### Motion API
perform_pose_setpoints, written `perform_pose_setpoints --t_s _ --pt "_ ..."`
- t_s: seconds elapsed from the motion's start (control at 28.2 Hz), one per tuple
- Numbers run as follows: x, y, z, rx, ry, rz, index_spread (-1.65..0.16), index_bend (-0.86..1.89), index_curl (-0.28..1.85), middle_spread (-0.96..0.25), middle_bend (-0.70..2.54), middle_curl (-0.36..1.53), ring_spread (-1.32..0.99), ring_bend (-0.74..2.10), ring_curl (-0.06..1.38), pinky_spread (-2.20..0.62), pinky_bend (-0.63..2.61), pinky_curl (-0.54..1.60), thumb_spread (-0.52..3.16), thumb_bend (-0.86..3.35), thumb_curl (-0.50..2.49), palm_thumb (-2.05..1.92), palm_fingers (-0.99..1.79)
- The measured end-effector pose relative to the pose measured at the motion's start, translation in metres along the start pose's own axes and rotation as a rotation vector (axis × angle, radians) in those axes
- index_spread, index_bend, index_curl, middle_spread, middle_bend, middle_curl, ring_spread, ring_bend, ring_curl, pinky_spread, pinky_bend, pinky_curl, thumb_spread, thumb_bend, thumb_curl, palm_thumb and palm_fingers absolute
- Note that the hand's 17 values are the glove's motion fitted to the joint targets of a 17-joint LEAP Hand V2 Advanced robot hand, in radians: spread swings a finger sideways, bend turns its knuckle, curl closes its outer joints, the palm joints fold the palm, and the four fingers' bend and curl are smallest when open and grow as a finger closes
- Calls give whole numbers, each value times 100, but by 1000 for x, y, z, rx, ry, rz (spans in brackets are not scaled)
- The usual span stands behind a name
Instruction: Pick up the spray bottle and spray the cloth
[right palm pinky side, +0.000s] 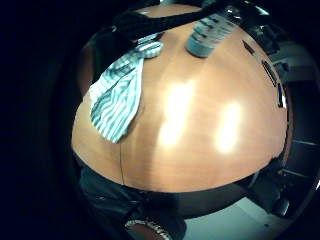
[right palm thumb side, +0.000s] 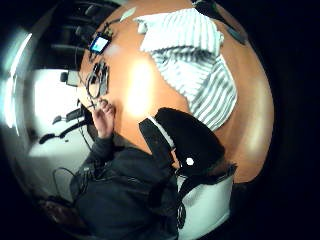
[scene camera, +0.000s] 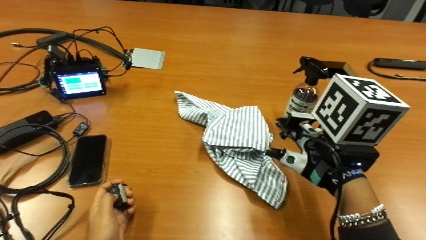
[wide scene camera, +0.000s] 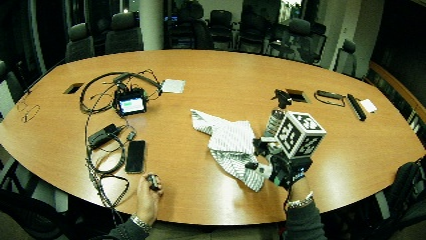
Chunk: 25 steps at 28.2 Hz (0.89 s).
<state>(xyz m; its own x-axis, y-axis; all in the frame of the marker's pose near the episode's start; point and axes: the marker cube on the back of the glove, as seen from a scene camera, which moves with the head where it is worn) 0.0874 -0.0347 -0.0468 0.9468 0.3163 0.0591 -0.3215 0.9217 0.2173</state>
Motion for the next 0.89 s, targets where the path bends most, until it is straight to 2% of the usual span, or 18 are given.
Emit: perform_pose_setpoints --t_s 0.28,0.46,0.57,0.89 --pt "51 -52 -17 236 -87 222 -39 13 27 -4 21 26 -5 40 26 22 40 30 117 0 21 41 62" --pt "88 -83 -24 425 -307 357 -35 14 28 -5 24 29 -7 48 30 15 37 30 122 3 23 50 83" --pt "104 -97 -27 476 -409 421 -33 13 28 -5 24 31 -8 51 33 12 35 31 125 4 24 53 87" --pt "80 -153 -50 475 -677 332 -32 13 29 -7 27 35 -9 47 35 9 32 33 122 8 30 70 83"
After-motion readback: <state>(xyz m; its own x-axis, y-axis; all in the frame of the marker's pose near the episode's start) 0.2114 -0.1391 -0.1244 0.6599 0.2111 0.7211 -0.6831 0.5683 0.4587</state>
